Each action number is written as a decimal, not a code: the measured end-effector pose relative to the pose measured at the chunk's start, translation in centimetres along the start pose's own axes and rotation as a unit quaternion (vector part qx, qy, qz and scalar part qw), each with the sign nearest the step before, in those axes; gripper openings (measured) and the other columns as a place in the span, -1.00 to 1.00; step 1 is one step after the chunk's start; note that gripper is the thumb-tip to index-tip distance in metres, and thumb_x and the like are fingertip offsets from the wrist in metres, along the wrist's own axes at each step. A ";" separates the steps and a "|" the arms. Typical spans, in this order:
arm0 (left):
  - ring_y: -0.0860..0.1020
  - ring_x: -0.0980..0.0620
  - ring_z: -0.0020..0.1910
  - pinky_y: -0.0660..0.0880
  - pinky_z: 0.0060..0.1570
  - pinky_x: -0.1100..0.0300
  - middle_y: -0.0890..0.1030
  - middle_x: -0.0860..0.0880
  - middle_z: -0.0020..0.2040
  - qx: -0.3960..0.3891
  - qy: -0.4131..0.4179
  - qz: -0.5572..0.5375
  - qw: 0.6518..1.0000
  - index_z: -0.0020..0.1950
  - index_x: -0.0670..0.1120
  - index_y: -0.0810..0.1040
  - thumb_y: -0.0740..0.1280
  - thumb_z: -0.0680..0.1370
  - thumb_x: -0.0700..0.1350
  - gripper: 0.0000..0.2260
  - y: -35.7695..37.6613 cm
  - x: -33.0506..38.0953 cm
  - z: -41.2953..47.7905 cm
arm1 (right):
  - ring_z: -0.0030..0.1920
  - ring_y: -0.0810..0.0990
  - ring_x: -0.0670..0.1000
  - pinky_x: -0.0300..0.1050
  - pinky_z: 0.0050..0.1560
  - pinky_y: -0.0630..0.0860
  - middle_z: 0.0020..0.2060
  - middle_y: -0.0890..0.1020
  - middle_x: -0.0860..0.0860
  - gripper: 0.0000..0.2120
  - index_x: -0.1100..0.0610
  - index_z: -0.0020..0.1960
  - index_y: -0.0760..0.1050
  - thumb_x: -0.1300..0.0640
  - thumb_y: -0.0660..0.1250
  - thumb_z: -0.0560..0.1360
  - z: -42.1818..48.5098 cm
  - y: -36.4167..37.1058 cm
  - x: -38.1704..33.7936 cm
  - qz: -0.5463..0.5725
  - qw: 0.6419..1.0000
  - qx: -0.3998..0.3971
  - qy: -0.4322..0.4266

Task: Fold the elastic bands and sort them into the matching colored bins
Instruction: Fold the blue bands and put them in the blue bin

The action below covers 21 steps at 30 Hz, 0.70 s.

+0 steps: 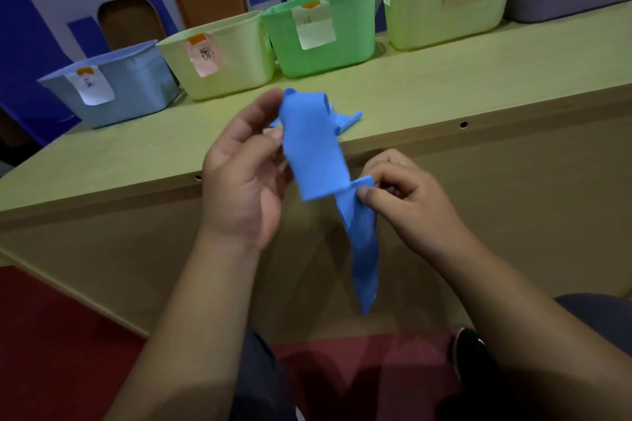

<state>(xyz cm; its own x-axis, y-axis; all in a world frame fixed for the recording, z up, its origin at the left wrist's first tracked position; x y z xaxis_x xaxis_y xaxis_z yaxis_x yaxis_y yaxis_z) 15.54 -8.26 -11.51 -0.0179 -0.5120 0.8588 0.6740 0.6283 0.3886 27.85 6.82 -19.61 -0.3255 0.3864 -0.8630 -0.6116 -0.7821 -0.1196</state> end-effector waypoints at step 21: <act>0.43 0.08 -0.44 0.37 -0.45 0.26 0.47 -0.12 -0.30 0.027 -0.199 0.100 0.975 0.16 -0.12 0.69 0.43 0.53 -0.32 -0.76 -10.5 -8.5 -7.2 | 0.13 0.69 0.11 0.20 0.32 0.58 0.14 0.73 0.23 -0.84 0.33 0.13 0.67 0.28 0.37 0.63 -3.7 6.6 2.7 0.099 0.970 -0.114 0.192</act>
<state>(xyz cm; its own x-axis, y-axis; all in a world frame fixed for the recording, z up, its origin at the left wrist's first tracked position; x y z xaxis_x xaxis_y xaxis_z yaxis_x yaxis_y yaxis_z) 13.88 -14.73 -25.32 -0.1828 -0.1156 0.9763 0.6530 0.7281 0.2085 25.57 0.87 -24.49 -0.1005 0.0405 -0.9941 -0.3755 -0.9268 0.0002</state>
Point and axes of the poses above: each hand's wrist, its own z-axis towards the middle knuckle, its own y-axis out of the palm, x = y × z, the point moved 7 cm from there along z, towards the middle knuckle
